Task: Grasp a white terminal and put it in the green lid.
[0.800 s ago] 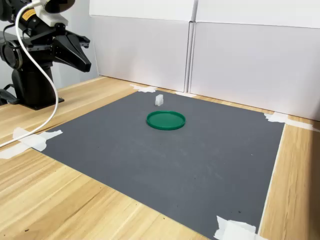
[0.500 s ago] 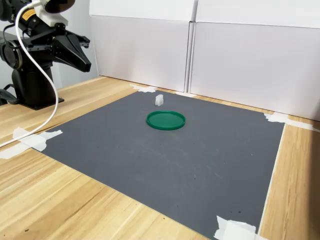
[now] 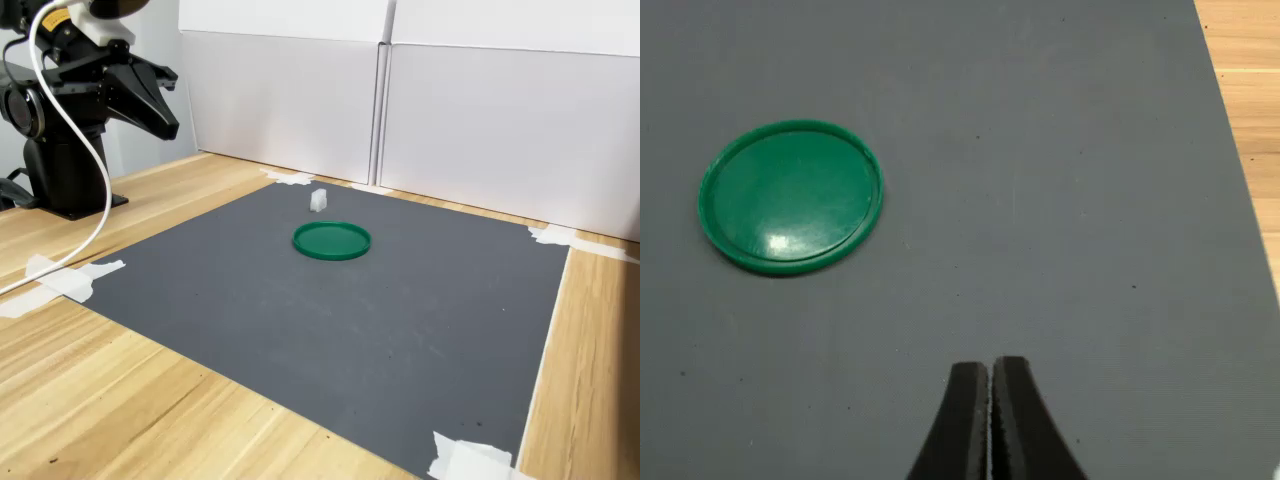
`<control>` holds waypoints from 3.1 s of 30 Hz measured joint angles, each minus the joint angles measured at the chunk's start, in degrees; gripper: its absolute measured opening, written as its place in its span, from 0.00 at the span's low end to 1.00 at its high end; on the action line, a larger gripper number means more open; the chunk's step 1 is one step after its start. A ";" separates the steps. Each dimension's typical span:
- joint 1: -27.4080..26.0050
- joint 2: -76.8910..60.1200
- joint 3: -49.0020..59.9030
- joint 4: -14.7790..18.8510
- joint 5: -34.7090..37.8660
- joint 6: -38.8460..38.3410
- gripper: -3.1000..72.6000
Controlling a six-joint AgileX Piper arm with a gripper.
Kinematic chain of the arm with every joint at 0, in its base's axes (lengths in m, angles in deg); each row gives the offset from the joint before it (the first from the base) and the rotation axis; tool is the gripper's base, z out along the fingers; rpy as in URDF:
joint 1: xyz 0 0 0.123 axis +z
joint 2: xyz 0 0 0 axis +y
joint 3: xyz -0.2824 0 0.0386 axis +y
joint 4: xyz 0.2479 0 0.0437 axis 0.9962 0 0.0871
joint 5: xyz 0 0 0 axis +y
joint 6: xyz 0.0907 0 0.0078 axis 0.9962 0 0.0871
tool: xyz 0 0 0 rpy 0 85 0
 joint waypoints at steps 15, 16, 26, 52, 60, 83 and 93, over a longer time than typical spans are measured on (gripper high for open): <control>5.30 29.34 -20.96 13.22 6.90 -26.22 0.02; 7.09 31.06 -22.34 12.86 7.90 -27.42 0.02; 23.41 45.12 -30.66 5.28 14.06 -30.16 0.02; 30.18 62.66 -39.58 1.07 12.72 -31.63 0.87; 30.18 64.05 -41.11 2.20 15.60 -34.63 0.99; 30.18 77.40 -41.11 5.37 13.89 -46.55 0.97; 30.18 80.84 -41.18 7.17 12.27 -48.16 0.92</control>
